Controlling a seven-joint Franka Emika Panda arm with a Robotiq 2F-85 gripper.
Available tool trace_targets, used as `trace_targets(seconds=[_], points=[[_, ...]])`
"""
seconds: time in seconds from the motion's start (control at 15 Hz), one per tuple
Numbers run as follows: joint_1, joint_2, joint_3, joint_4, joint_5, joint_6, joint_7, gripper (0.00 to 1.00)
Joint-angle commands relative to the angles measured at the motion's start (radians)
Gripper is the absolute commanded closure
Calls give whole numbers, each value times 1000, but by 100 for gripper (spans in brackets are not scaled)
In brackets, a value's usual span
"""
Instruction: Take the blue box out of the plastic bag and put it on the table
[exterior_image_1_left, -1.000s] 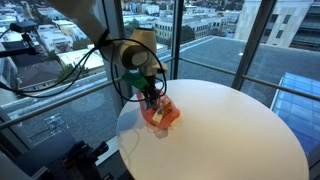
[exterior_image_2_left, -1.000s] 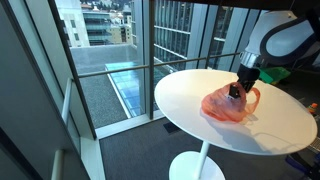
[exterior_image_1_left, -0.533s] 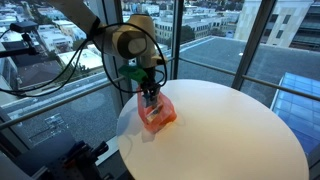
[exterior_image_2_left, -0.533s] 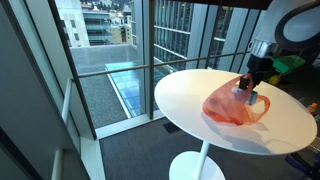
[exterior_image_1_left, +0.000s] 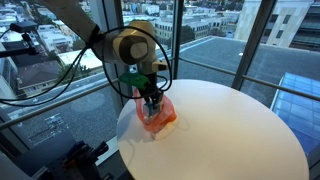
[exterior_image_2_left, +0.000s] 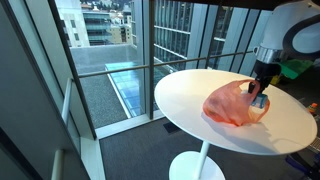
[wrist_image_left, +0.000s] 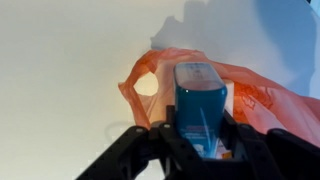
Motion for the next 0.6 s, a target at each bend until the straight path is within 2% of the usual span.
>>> trace_targets(seconds=[0.0,0.27,0.53], points=[[-12,-17,-17,-20,-59,-23,31,82],[-31,-53,-35,-38,-67,-20,17,82],[-60,-101,-45,-52,11,19,-50,82]])
